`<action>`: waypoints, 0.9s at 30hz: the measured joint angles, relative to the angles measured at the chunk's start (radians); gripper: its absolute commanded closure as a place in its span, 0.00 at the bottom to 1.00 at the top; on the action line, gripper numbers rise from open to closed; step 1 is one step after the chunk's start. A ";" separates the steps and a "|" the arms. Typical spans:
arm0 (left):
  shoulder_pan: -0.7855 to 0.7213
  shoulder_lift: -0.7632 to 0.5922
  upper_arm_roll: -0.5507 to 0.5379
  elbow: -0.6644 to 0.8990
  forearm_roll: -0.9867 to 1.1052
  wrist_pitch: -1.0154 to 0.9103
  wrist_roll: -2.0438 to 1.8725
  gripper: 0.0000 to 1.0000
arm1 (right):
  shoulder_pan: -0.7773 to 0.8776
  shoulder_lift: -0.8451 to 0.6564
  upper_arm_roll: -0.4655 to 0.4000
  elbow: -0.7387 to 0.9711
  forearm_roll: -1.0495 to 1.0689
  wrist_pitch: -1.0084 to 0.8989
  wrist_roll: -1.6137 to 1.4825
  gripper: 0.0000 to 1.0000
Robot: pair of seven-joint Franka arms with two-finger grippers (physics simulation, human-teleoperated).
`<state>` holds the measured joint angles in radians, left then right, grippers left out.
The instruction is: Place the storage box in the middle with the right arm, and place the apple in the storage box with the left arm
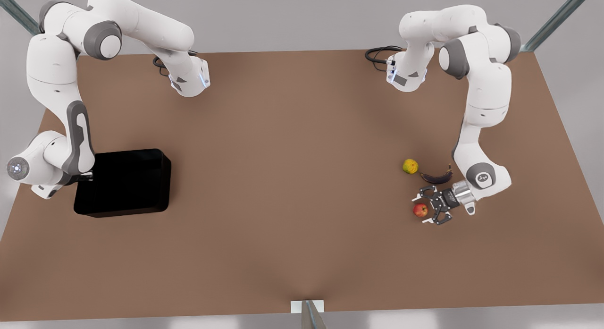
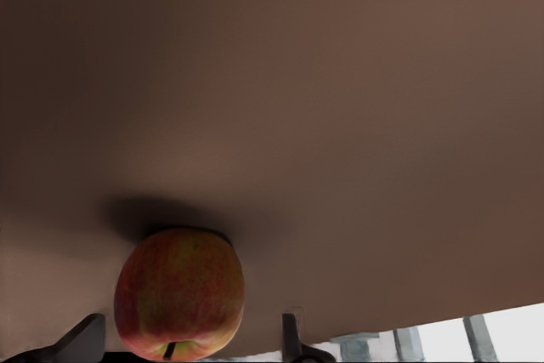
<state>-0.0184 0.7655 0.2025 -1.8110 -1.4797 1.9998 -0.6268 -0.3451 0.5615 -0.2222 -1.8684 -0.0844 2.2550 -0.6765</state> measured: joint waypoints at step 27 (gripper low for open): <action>-0.002 0.047 -0.009 -0.007 -0.156 0.030 0.055 0.33 | 0.729 0.092 0.059 0.515 0.303 -0.322 0.254 0.79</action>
<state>-0.0199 0.8129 0.1933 -1.8178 -1.6353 2.0295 -0.5722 0.3842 0.6536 -0.1632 -1.3532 0.2189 1.9326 -0.4225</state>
